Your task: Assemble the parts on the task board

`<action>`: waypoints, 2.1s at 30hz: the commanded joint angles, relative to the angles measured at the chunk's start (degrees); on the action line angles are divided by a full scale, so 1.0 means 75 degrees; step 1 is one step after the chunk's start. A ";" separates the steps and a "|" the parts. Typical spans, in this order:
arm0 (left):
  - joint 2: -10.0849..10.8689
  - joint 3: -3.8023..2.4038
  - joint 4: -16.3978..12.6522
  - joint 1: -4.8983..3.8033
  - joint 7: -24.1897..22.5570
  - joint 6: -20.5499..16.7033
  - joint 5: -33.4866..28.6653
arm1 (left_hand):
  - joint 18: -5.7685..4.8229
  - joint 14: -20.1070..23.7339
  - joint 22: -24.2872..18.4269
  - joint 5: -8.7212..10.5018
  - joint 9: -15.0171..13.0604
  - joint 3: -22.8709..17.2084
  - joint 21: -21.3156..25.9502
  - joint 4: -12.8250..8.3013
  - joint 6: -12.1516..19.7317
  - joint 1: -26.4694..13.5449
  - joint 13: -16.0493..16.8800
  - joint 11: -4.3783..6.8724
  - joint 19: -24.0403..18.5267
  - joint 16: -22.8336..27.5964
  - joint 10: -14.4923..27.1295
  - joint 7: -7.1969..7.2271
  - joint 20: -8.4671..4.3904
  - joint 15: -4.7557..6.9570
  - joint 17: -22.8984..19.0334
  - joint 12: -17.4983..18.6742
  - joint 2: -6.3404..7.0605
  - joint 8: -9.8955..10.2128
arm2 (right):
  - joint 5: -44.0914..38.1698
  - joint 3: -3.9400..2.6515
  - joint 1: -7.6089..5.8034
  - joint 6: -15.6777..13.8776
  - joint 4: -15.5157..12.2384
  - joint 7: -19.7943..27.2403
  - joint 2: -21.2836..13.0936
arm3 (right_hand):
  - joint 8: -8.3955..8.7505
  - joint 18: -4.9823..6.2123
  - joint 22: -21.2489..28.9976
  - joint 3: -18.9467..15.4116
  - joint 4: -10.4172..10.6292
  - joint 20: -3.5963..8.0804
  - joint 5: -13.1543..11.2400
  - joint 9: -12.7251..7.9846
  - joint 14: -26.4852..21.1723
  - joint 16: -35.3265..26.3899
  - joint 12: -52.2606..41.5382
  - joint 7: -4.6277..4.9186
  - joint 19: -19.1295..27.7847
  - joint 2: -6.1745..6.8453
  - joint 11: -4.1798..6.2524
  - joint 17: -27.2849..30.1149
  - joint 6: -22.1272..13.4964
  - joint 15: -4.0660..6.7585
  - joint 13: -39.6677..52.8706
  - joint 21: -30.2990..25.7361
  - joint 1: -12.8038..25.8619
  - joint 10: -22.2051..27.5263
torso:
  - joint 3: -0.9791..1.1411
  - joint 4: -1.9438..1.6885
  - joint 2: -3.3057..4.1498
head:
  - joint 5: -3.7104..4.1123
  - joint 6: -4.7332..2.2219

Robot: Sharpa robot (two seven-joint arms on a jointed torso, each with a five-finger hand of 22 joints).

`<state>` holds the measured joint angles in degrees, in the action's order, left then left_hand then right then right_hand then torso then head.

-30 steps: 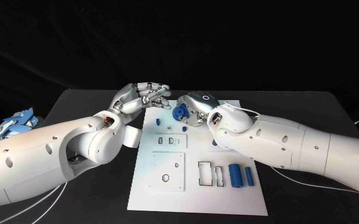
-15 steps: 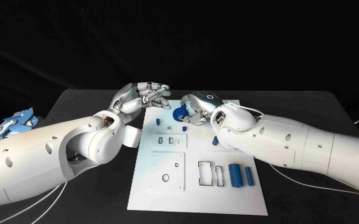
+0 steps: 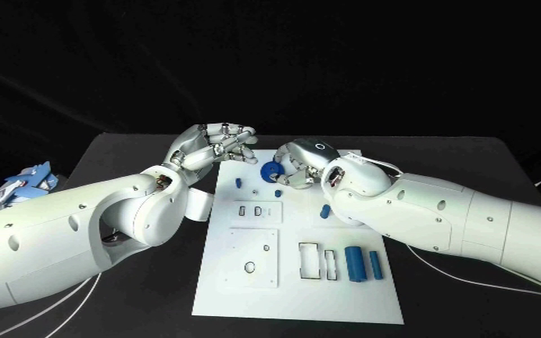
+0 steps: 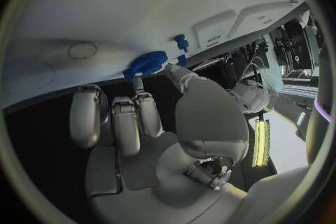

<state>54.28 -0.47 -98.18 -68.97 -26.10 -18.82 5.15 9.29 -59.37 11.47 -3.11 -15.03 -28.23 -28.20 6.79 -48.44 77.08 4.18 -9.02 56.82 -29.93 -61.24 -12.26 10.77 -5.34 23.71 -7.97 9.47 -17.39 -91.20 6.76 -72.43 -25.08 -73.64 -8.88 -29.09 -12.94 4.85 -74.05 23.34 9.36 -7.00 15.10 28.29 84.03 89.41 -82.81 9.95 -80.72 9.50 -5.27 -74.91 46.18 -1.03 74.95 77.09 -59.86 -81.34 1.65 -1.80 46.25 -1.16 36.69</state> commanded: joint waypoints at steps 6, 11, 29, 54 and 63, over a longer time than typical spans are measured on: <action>0.0023 -0.0005 0.0019 -0.0006 -0.0028 0.0145 -0.0005 | 0.0132 0.0077 0.0009 -0.0010 -0.0009 -0.0016 -0.0045 -0.0056 0.0048 0.0023 0.0011 -0.0009 -0.0055 -0.0030 0.0048 -0.0082 -0.0017 -0.0007 0.0011 0.0031 -0.0050 0.0036 | 0.0688 -0.0004 0.0002 -0.0608 -0.0414 0.0532 -0.0461 | 0.0224 -0.0152 -0.0111 0.0073 -0.0057 0.0007 0.0125 -0.0054 0.0757 0.0031 -0.0094 0.0043 -0.0085 -0.0056 -0.0019 -0.1834 -0.0101 -0.0010 0.0747 0.0075 -0.0168 -0.0114 | 0.0009 0.0018 -0.0009 | -0.0011 -0.0008; 0.0064 -0.0004 0.0058 -0.0006 -0.0028 0.0143 -0.0005 | 0.0132 0.0077 0.0009 -0.0010 -0.0009 -0.0016 -0.0045 -0.0056 0.0048 0.0023 0.0011 -0.0009 -0.0055 -0.0030 0.0048 -0.0082 -0.0017 -0.0007 0.0011 0.0031 -0.0050 0.0036 | 0.1859 -0.0031 -0.0128 -0.0855 -0.0908 0.1335 -0.1083 | 0.0501 -0.0114 0.0014 0.0265 -0.0504 0.0018 -0.0052 -0.0093 0.0745 0.0018 -0.0052 -0.0005 0.0008 -0.0023 0.0021 -0.1784 -0.0295 0.0015 0.0707 -0.0065 -0.0847 -0.0069 | 0.0028 0.0082 -0.0043 | -0.0006 -0.0058; 0.0147 -0.0001 0.0282 -0.0003 -0.0034 0.0153 -0.0006 | 0.0132 0.0083 0.0013 -0.0010 -0.0012 -0.0019 -0.0053 -0.0065 0.0050 0.0029 0.0012 -0.0009 -0.0061 -0.0036 0.0047 -0.0080 -0.0017 -0.0007 0.0017 0.0035 -0.0048 0.0036 | 0.5353 -0.0041 -0.0609 0.1603 -0.1413 0.2240 -0.3322 | 0.0730 -0.0046 0.0137 0.2102 -0.2365 0.0514 -0.0789 -0.0328 0.0714 -0.0036 0.0664 -0.0470 0.0231 -0.0153 0.0599 -0.1656 0.0446 0.0537 -0.0123 -0.0306 -0.2346 0.0659 | 0.0255 0.0433 -0.0218 | 0.0048 -0.0113; 0.0051 0.0000 0.0393 0.0002 -0.0034 0.0204 -0.0006 | 0.0133 0.0090 0.0019 -0.0010 -0.0017 -0.0027 -0.0065 -0.0081 0.0050 0.0042 0.0014 -0.0006 -0.0069 -0.0044 0.0043 -0.0078 -0.0018 -0.0005 0.0024 0.0040 -0.0048 0.0034 | 0.4198 -0.0013 -0.0366 0.0756 -0.0701 0.1800 -0.3059 | 0.1071 -0.0106 -0.0114 0.0797 -0.1870 0.0012 -0.0988 -0.0533 0.0754 0.0023 0.0364 0.0054 0.0041 0.0140 -0.0023 -0.1835 0.0105 -0.0011 0.0163 -0.0193 -0.1536 0.0427 | 0.0251 0.0427 -0.0219 | 0.0128 0.0015; 0.0053 0.0000 0.0399 0.0002 -0.0034 0.0206 -0.0006 | 0.0133 0.0090 0.0019 -0.0010 -0.0017 -0.0027 -0.0065 -0.0081 0.0050 0.0042 0.0014 -0.0006 -0.0069 -0.0044 0.0043 -0.0078 -0.0018 -0.0005 0.0024 0.0040 -0.0048 0.0034 | 0.3790 -0.0005 -0.0211 0.0776 -0.0531 0.1790 -0.2858 | 0.1078 -0.0104 -0.0106 0.0764 -0.1859 0.0008 -0.1012 -0.0536 0.0753 0.0023 0.0365 0.0059 0.0045 0.0143 -0.0028 -0.1832 0.0092 -0.0015 0.0161 -0.0204 -0.1534 0.0431 | 0.0260 0.0455 -0.0226 | 0.0100 0.0068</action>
<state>54.78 -0.44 -95.17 -68.93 -25.94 -18.45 5.15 9.28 -58.96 11.56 -3.11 -15.11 -28.38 -28.42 6.64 -48.44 77.08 4.20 -9.02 56.60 -29.91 -61.24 -12.27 10.55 -5.33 23.84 -7.97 9.47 -17.39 -60.00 6.73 -74.15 -18.73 -77.78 5.01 -50.72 -5.06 4.85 -74.90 29.49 -4.57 -6.59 7.72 24.36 83.93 89.31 -79.90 10.34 -80.31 10.41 -4.93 -74.90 47.18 -0.73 74.94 75.74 -71.92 -78.09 3.55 1.54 44.59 -0.40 37.12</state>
